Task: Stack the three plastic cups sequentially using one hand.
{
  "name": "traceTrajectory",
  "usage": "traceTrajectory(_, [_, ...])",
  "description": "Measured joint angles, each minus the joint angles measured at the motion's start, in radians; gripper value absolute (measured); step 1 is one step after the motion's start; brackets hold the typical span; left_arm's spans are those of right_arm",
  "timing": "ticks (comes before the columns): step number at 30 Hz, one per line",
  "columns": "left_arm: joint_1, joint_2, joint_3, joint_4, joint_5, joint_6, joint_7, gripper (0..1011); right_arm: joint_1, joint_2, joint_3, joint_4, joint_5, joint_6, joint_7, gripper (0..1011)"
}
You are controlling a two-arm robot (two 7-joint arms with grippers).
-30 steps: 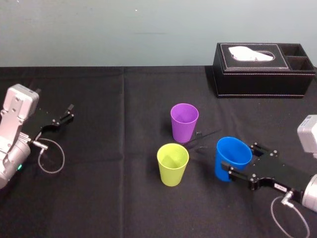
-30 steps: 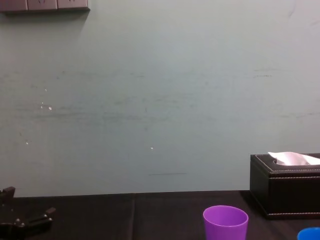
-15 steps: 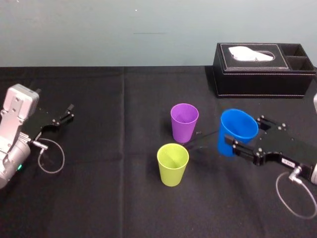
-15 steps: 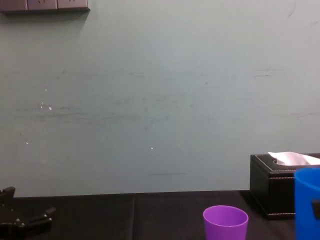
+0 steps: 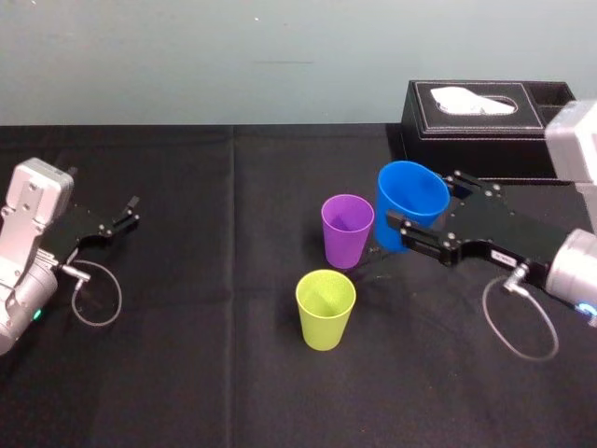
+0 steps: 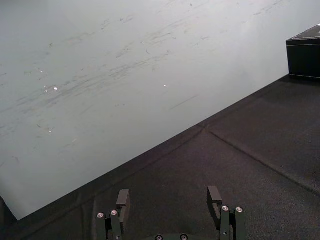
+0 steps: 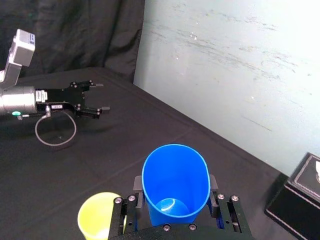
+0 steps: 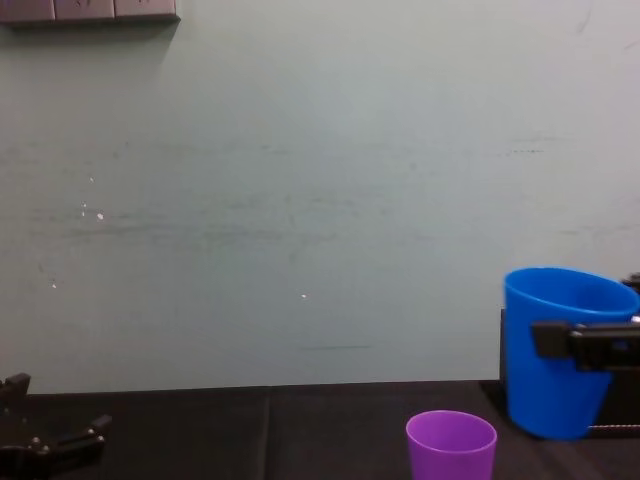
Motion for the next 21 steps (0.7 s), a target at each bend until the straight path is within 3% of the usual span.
traceTrajectory(11, [0.0, 0.0, 0.0, 0.0, 0.0, 0.0, 0.0, 1012, 0.151, -0.061, -0.106, 0.096, -0.04, 0.032, 0.014, 720])
traceTrajectory(21, [0.0, 0.0, 0.0, 0.0, 0.0, 0.0, 0.0, 1011, 0.247, -0.117, -0.172, 0.199, -0.075, 0.042, 0.025, 720])
